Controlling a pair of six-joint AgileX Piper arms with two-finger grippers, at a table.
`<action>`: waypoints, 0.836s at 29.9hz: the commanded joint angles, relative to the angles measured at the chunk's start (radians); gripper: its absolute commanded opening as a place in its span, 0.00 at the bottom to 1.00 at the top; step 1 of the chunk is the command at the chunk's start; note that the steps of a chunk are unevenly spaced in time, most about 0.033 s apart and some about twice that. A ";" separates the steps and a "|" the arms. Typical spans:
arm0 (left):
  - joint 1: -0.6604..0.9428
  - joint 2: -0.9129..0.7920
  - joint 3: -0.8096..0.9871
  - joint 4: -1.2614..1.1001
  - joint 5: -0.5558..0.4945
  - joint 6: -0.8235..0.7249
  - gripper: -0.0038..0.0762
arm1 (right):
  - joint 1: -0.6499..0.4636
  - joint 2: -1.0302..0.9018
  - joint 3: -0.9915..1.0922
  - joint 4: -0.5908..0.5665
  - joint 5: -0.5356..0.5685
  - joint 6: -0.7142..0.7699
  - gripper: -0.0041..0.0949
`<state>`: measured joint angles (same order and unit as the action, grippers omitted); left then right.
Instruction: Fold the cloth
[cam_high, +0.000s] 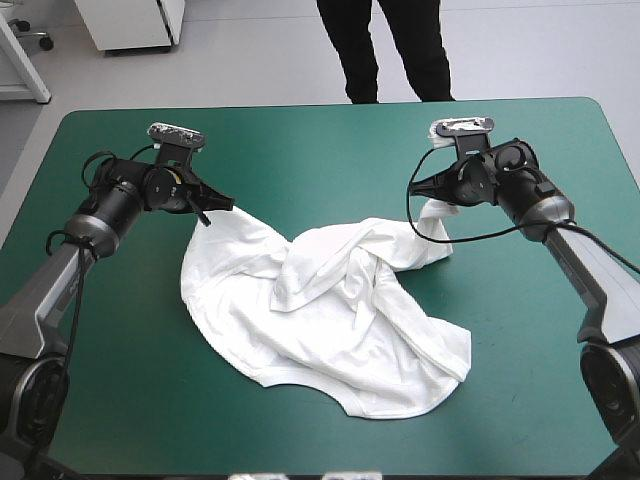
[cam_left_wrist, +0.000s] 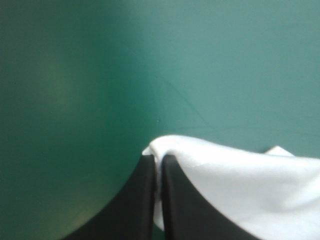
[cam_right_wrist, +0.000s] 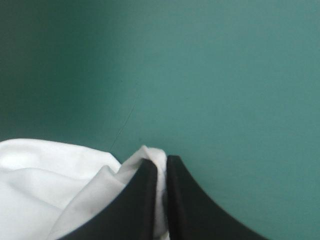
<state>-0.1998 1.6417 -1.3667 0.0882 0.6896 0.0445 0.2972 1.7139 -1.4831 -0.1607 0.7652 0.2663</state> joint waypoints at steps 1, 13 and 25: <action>-0.008 0.002 -0.029 0.062 -0.066 -0.034 0.07 | -0.015 -0.017 -0.062 0.001 -0.049 -0.012 0.24; -0.008 0.007 -0.127 0.099 0.103 -0.063 0.82 | -0.019 -0.039 -0.078 0.064 0.062 -0.083 0.65; -0.008 -0.233 -0.147 0.127 0.421 -0.060 0.76 | -0.017 -0.282 -0.078 0.093 0.251 -0.132 0.65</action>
<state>-0.1998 1.4864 -1.4857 0.2026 1.0484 -0.0057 0.2860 1.5254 -1.5245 -0.0737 0.9995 0.1529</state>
